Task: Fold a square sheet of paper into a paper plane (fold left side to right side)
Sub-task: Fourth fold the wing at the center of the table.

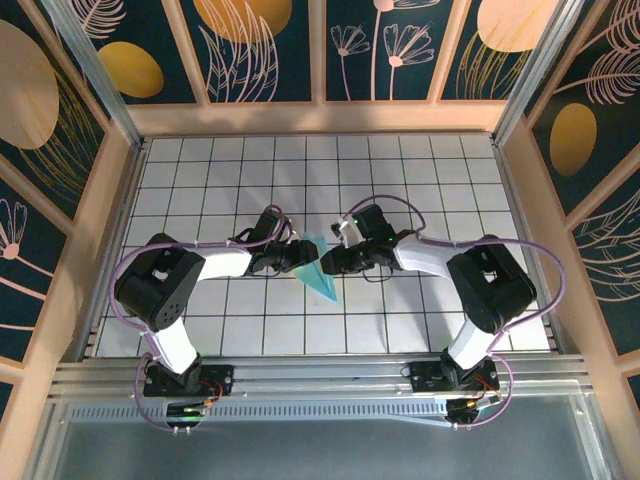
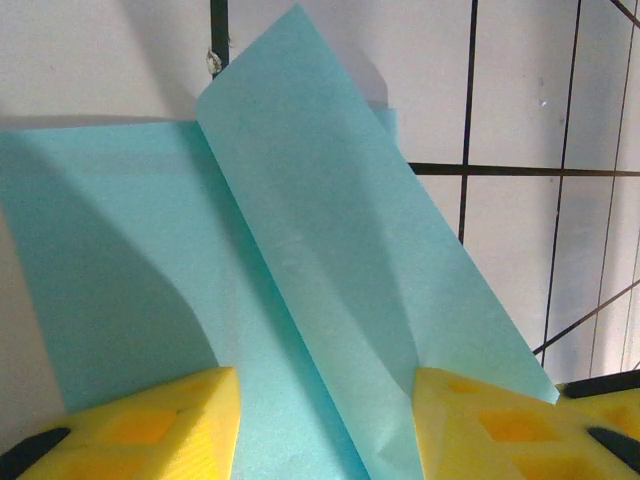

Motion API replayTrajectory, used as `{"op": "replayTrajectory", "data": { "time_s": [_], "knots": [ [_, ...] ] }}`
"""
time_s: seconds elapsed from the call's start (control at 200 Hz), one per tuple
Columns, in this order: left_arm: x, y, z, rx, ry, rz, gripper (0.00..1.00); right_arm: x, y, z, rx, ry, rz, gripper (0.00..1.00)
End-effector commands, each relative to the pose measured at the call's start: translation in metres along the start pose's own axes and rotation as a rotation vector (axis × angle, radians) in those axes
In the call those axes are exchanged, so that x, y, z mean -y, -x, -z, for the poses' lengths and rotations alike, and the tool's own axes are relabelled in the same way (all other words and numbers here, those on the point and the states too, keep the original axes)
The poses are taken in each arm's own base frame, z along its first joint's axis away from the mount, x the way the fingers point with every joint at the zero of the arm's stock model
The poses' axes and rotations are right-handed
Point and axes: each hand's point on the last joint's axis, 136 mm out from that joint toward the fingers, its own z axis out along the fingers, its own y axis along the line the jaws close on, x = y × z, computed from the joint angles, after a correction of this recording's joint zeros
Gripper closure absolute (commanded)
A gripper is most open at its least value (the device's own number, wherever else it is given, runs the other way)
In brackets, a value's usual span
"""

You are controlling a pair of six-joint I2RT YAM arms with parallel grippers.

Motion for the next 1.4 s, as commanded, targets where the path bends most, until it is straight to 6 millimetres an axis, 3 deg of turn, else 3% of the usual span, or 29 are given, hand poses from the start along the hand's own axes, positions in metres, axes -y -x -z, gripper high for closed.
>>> {"op": "replayTrajectory", "data": {
  "time_s": [0.0, 0.581, 0.796, 1.036, 1.181, 1.391],
  "knots": [
    [-0.014, -0.006, -0.003, -0.021, 0.060, 0.002, 0.51, -0.005, 0.010, 0.011, 0.045, 0.042, 0.008, 0.62],
    [-0.014, -0.005, -0.003, -0.021, 0.060, 0.002, 0.50, 0.006, 0.002, -0.005, 0.018, 0.049, -0.028, 0.69],
    [-0.015, -0.006, -0.004, -0.023, 0.063, 0.003, 0.50, 0.011, -0.001, -0.008, 0.001, 0.026, -0.032, 0.83],
    [-0.014, -0.005, -0.003, -0.022, 0.061, 0.001, 0.50, 0.015, -0.004, -0.009, -0.004, 0.019, -0.038, 0.89],
    [-0.015, -0.007, -0.003, -0.025, 0.064, 0.003, 0.50, 0.017, -0.002, -0.011, -0.005, 0.011, -0.038, 1.00],
    [-0.016, -0.007, -0.003, -0.025, 0.064, 0.001, 0.50, 0.025, -0.004, -0.015, -0.017, -0.021, -0.050, 1.00]
  ]
}}
